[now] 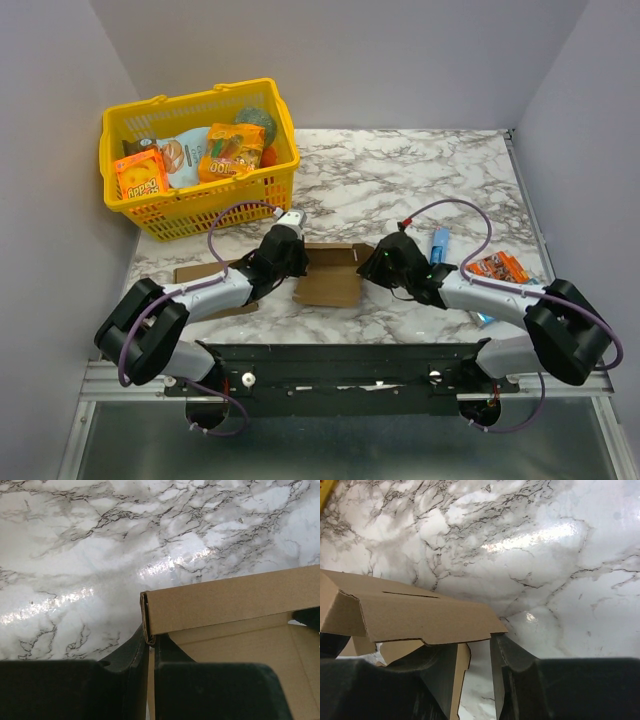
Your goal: Fold the paper box
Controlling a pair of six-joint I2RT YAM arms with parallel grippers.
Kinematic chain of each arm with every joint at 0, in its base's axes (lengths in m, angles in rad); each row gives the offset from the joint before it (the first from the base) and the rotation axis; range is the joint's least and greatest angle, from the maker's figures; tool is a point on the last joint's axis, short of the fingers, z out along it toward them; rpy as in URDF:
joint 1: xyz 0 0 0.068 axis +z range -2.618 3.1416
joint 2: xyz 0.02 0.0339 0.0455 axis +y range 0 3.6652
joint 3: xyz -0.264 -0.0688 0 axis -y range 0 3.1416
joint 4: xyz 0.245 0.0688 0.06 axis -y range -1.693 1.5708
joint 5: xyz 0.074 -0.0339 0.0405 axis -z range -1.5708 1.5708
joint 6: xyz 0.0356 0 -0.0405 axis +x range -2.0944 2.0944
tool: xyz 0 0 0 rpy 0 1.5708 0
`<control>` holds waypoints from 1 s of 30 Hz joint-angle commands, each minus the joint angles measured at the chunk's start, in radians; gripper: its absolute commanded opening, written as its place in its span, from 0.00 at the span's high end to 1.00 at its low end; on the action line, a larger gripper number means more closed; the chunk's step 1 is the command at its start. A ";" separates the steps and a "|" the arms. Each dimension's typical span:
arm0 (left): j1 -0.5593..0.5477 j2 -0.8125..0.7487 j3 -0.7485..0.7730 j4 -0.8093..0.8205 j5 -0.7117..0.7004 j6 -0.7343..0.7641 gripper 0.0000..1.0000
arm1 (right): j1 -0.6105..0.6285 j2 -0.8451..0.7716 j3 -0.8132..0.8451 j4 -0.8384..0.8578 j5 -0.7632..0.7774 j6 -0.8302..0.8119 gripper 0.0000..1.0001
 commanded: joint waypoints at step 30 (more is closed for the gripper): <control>-0.001 -0.031 -0.034 0.001 -0.051 -0.007 1.00 | 0.049 0.118 0.198 -0.180 0.052 -0.150 0.62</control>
